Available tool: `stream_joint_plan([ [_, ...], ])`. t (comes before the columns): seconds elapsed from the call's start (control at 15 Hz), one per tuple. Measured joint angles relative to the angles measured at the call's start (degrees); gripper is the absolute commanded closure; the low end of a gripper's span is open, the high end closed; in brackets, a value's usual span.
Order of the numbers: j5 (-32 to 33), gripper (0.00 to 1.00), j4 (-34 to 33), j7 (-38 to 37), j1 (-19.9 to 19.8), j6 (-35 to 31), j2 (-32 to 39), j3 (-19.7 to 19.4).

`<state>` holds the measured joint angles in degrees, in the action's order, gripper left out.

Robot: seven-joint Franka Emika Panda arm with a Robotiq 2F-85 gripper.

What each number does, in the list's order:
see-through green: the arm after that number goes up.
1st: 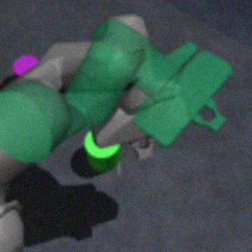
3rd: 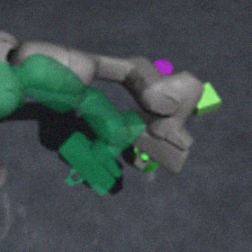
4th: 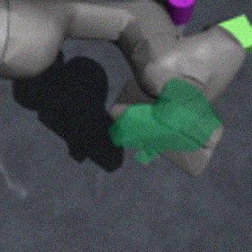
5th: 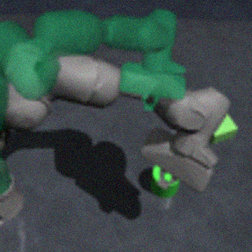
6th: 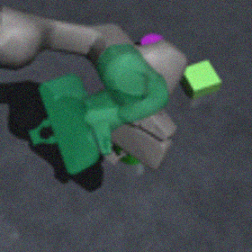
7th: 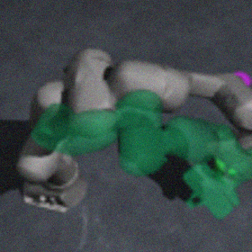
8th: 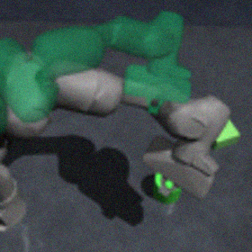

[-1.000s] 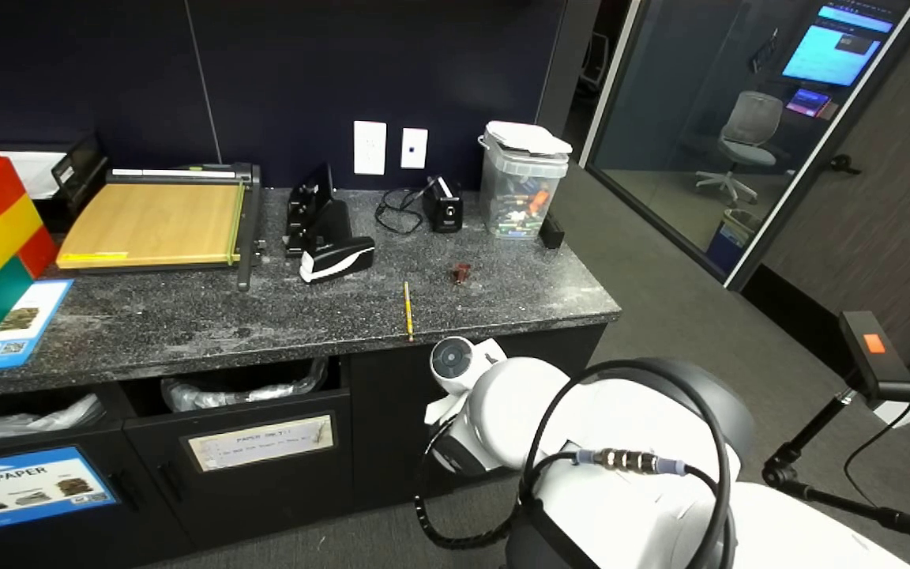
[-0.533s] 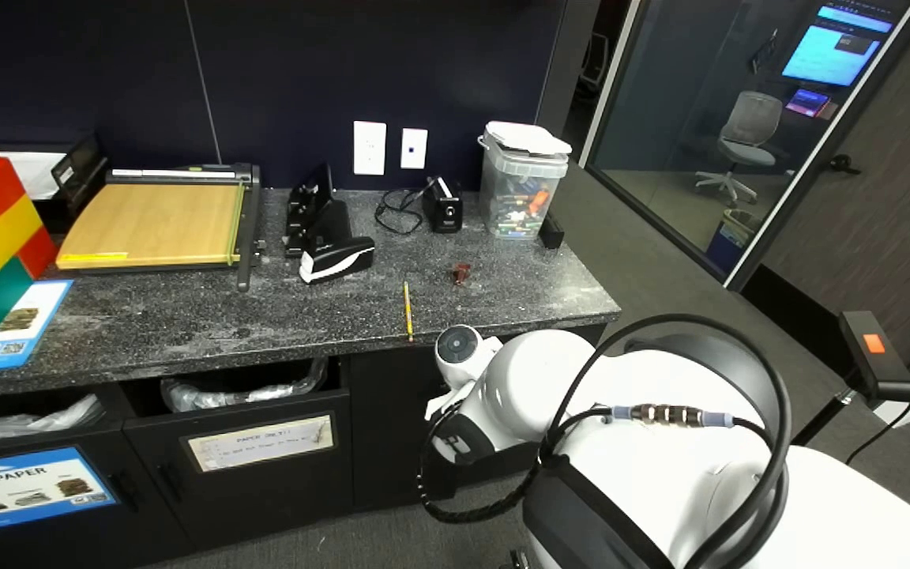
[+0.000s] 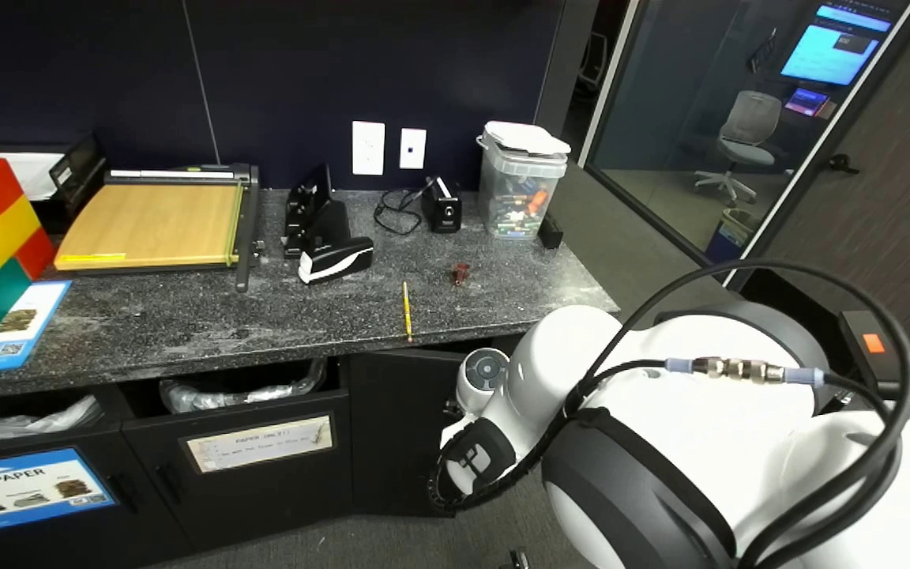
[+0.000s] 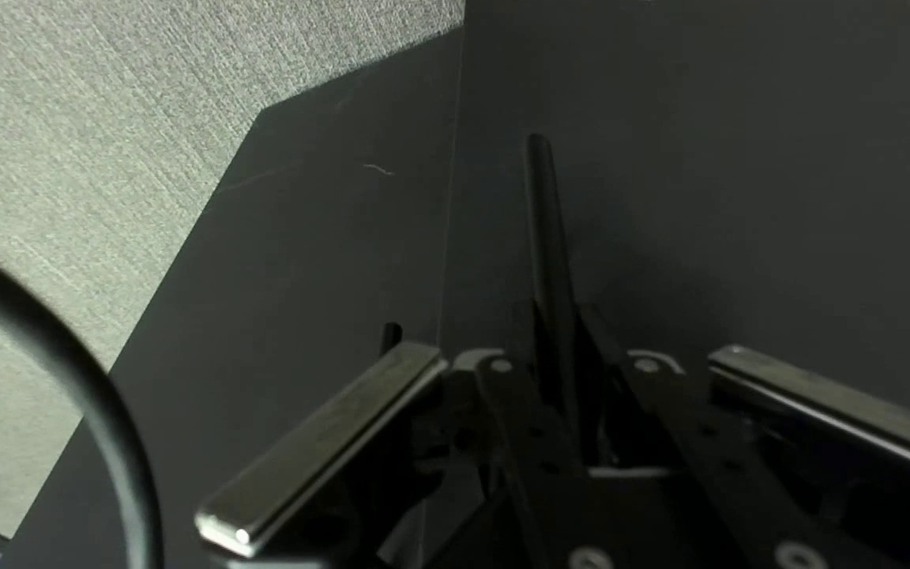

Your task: Open the door of the base cabinet

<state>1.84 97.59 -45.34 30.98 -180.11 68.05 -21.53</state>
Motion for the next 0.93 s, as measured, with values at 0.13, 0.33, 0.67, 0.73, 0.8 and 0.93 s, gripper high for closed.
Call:
stream_joint_plan([
  [0.13,-0.9,0.96,5.5,3.9,0.3,-2.3,-2.9,2.1],
  [0.33,-3.7,0.96,12.8,8.5,0.8,-2.7,-7.7,6.7],
  [0.67,-9.4,0.96,15.9,6.2,2.2,-0.6,-10.4,10.2],
  [0.73,-9.9,0.96,15.8,5.6,2.5,0.2,-10.6,10.3],
  [0.8,-10.2,0.59,15.6,4.9,2.7,1.2,-10.8,10.5],
  [0.93,-10.2,0.53,15.4,3.7,2.7,2.8,-11.2,11.0],
])
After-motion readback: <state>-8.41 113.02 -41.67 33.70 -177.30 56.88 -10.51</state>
